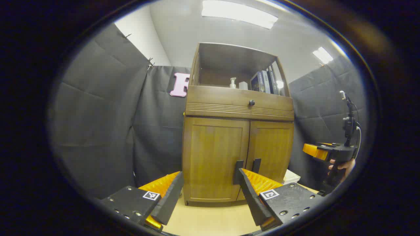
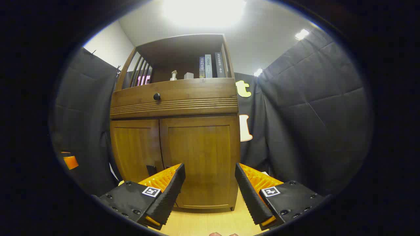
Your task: Open the right door of the double-door shoe cabinet with the right hand, and open the left door with the left hand.
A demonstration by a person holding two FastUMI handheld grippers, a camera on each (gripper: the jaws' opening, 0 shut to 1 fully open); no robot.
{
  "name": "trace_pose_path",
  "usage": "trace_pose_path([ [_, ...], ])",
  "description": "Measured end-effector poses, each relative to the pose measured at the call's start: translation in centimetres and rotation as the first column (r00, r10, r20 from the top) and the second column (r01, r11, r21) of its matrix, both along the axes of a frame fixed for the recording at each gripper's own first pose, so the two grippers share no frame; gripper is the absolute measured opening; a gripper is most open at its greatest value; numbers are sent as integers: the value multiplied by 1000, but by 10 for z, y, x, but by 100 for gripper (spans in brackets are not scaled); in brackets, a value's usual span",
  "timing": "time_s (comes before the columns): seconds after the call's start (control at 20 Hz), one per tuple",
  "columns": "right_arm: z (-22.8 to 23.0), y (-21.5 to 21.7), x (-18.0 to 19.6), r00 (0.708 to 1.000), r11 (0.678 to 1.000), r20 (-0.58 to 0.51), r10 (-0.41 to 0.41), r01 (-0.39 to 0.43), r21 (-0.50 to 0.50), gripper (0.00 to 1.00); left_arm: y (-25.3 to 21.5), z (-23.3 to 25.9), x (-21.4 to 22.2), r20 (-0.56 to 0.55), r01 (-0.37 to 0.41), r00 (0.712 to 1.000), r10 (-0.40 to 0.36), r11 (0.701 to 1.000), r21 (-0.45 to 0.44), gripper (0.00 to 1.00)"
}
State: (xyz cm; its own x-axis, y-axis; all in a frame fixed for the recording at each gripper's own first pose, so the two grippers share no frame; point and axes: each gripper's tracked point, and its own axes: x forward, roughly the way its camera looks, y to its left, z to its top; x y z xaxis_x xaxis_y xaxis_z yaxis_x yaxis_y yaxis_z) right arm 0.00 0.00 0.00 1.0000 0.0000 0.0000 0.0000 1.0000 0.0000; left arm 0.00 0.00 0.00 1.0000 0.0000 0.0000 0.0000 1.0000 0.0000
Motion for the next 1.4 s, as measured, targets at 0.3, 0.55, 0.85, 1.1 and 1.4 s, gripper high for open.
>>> trace_pose_path([
  [0.3, 1, 7, -4, 1000, 1000, -9, 19, -19, -3, 96, 9, -18, -11, -61, -33, 998, 32, 999, -11, 94],
  [0.55, -1, 11, -5, 999, 999, -12, 36, -36, 0, 96, 10, -16, -14, -50, -61, 997, 60, 998, -27, 94],
  [0.85, -7, 32, 0, 996, 997, -32, 80, -80, 4, 94, 12, -23, -19, -64, -89, 994, 88, 996, 2, 94],
  [1.1, -9, 55, 15, 992, 992, -40, 123, -123, 17, 94, 13, -33, -18, -78, -93, 993, 94, 995, 18, 94],
  [1.4, -19, 76, 54, 985, 989, -91, 145, -143, 23, 96, 16, -46, -20, -93, -124, 988, 123, 992, 0, 94],
])
